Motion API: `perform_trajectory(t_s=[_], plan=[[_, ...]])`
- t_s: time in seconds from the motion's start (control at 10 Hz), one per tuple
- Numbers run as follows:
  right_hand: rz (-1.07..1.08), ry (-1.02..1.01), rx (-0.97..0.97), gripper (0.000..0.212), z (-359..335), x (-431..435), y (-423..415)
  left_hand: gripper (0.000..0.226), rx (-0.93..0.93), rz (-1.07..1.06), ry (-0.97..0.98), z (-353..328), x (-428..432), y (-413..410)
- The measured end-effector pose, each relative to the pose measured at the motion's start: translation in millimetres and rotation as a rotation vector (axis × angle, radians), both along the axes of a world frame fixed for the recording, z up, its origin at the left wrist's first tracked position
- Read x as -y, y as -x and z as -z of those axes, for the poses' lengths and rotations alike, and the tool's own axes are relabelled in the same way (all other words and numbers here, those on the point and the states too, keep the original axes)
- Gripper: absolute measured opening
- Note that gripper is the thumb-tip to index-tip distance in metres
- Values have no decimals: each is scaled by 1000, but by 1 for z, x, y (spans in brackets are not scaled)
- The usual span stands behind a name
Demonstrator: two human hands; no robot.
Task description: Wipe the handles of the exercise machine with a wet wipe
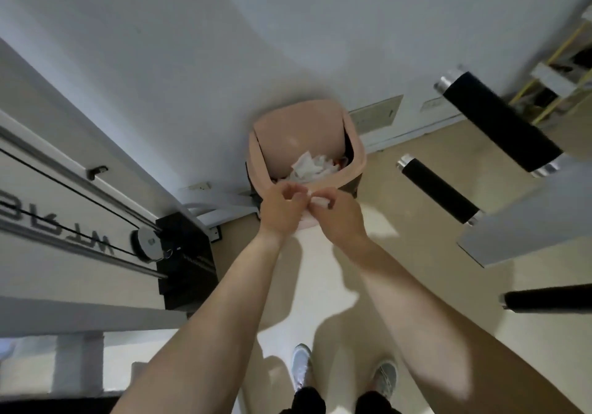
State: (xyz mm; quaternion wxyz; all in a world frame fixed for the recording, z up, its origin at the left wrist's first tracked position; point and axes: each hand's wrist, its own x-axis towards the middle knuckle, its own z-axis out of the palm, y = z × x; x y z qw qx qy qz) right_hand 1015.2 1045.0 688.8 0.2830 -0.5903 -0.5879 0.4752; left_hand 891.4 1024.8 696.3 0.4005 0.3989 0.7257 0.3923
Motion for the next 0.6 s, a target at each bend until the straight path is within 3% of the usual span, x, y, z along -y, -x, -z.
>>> perform_trajectory(t_s=[0.1,0.2,0.3,0.4,0.6], plan=[[-194,248,118,21,54,-35,11,16,-24,57,159,45,-19,23],[-274,274,288,14,89,-93,27,20,-20,66,289,86,-41,53],[-114,182,270,44,115,-162,49,29,-37,-1,274,125,-65,79],[-153,134,292,87,127,-186,64,31,-63,-21,240,150,-79,97],[-258,203,469,58,145,-142,43,22,-95,22,272,155,-71,103]])
